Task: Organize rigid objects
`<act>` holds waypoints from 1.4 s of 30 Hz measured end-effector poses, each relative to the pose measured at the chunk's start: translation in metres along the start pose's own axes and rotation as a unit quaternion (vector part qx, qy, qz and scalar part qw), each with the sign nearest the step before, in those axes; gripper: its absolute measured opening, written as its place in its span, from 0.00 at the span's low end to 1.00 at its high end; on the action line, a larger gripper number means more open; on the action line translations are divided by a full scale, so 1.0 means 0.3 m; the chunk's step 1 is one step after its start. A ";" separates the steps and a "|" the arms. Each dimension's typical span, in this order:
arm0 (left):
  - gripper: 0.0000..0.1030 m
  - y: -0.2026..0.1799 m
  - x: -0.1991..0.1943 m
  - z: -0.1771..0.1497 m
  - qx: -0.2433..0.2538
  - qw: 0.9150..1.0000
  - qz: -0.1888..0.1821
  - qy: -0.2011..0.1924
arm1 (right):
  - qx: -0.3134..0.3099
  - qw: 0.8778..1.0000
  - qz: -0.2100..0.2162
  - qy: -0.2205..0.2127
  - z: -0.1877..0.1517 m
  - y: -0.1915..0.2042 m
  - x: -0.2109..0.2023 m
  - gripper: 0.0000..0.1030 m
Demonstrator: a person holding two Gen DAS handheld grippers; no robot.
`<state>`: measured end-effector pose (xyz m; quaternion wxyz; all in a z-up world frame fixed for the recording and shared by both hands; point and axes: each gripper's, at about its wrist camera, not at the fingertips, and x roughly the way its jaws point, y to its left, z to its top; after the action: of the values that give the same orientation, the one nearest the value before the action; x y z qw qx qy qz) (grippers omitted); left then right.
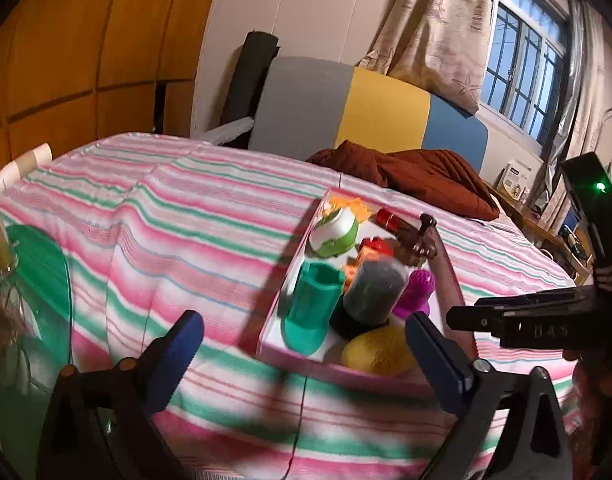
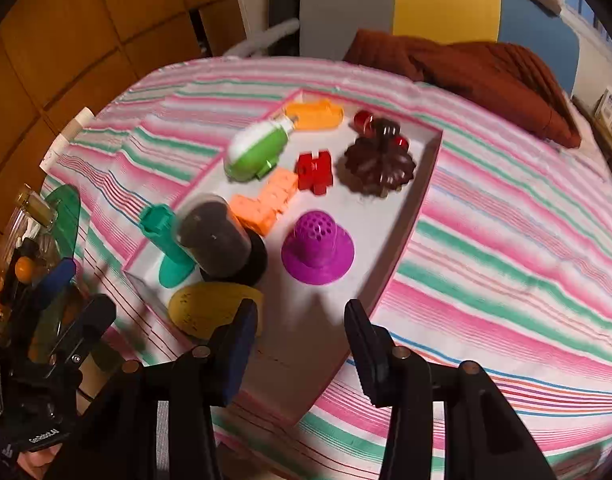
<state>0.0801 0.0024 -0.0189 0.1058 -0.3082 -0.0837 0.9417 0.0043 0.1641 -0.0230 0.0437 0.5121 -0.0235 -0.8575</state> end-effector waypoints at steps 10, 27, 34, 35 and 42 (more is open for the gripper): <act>1.00 0.000 -0.034 0.122 0.009 0.997 0.073 -0.016 | 0.040 0.998 -0.029 -0.049 0.026 0.028 -0.070 0.68; 1.00 -0.067 -0.030 0.173 0.054 0.988 0.141 0.012 | 0.116 0.982 -0.109 -0.097 0.046 -0.019 -0.144 0.78; 1.00 -0.099 -0.024 0.187 0.059 0.985 0.159 0.023 | 0.135 0.979 -0.119 -0.094 0.051 -0.044 -0.141 0.78; 1.00 -0.104 -0.018 0.189 0.061 0.985 0.161 0.028 | 0.137 0.979 -0.120 -0.093 0.052 -0.046 -0.140 0.78; 1.00 -0.125 0.025 0.188 0.058 0.986 0.145 0.066 | 0.148 0.977 -0.125 -0.094 0.050 -0.067 -0.141 0.78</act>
<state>0.0462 0.0351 0.0301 -0.0085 -0.3718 0.0241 0.9280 0.0101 0.1881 0.0195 -0.1426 0.4290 -0.0903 -0.8874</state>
